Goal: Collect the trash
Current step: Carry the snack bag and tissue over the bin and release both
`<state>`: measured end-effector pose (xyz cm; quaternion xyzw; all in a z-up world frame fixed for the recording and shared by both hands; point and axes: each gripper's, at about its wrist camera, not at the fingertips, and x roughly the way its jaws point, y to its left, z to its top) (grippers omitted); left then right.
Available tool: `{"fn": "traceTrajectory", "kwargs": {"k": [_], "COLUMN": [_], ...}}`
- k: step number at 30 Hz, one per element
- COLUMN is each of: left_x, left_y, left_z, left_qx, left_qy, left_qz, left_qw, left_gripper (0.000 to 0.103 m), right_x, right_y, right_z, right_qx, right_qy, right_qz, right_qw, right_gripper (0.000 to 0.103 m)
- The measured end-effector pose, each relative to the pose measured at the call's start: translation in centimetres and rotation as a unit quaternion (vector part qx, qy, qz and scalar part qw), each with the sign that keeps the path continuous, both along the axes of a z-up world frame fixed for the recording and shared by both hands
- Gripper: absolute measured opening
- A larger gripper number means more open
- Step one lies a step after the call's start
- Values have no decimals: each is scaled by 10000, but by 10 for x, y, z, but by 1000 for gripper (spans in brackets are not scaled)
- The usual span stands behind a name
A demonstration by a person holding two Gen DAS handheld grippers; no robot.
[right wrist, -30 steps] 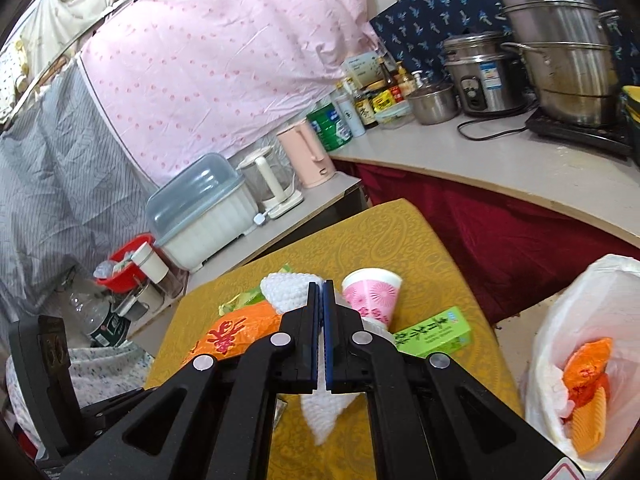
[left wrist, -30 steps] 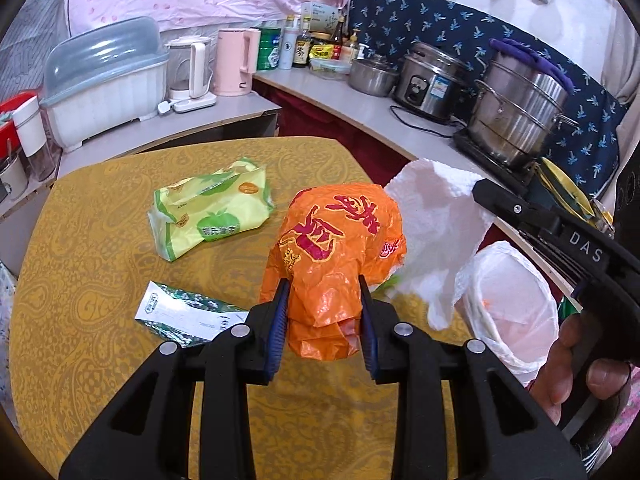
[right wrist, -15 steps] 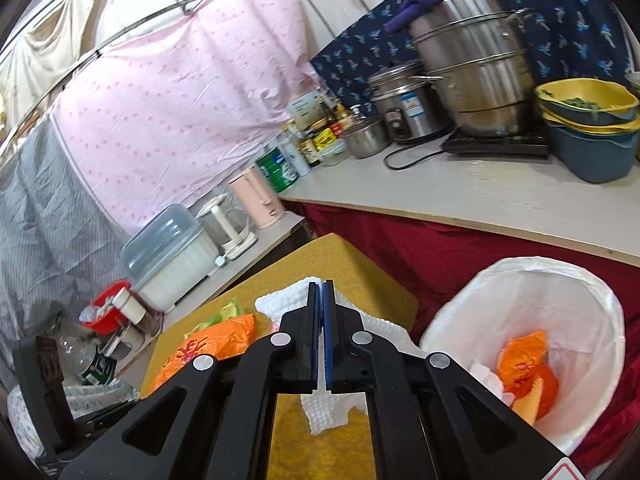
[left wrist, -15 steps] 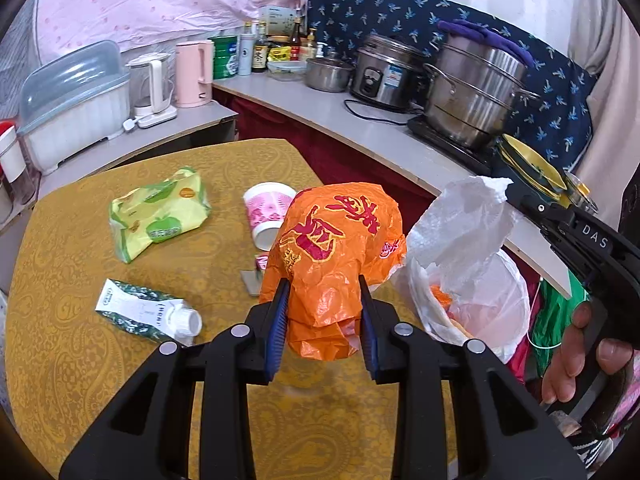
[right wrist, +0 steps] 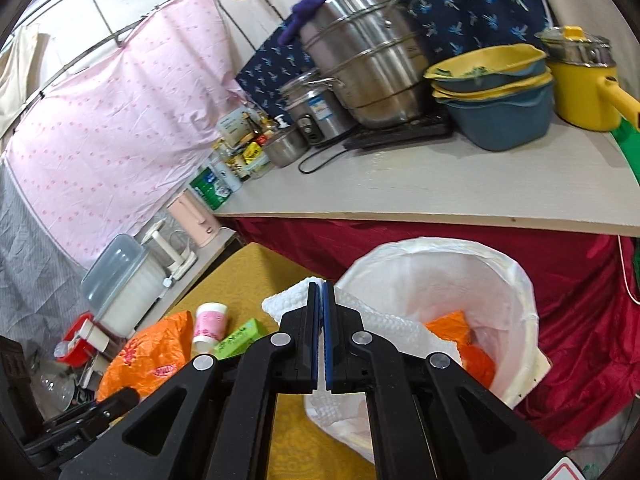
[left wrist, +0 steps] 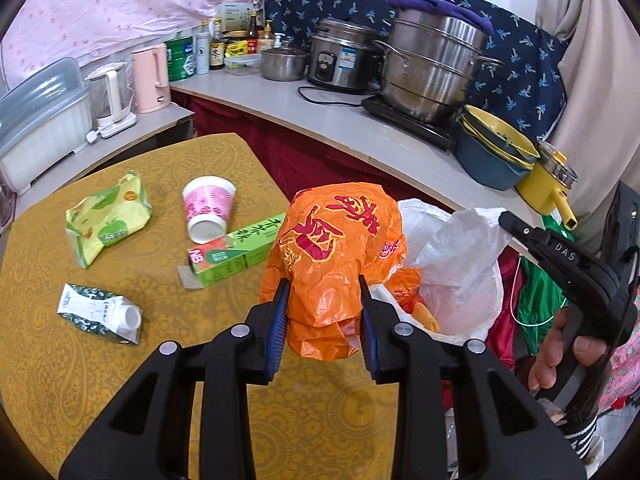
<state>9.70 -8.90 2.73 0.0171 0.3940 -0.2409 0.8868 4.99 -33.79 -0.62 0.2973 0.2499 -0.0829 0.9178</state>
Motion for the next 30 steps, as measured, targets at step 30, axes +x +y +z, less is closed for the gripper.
{"fn": "traceTrajectory", "kwargs": {"k": [30], "left_x": [-8], "left_y": [-128], "left_z": [-41], "left_qx": [305], "left_qy": [171], "left_qz": [-990], "left_qw": [9945], "left_gripper": [43], "right_x": [-45], "right_y": [-40], "right_z": [-40], "right_qx": [-81], "right_qy": [341], "right_qz": [-611], "right_qw": [9975], "right_gripper": [11]}}
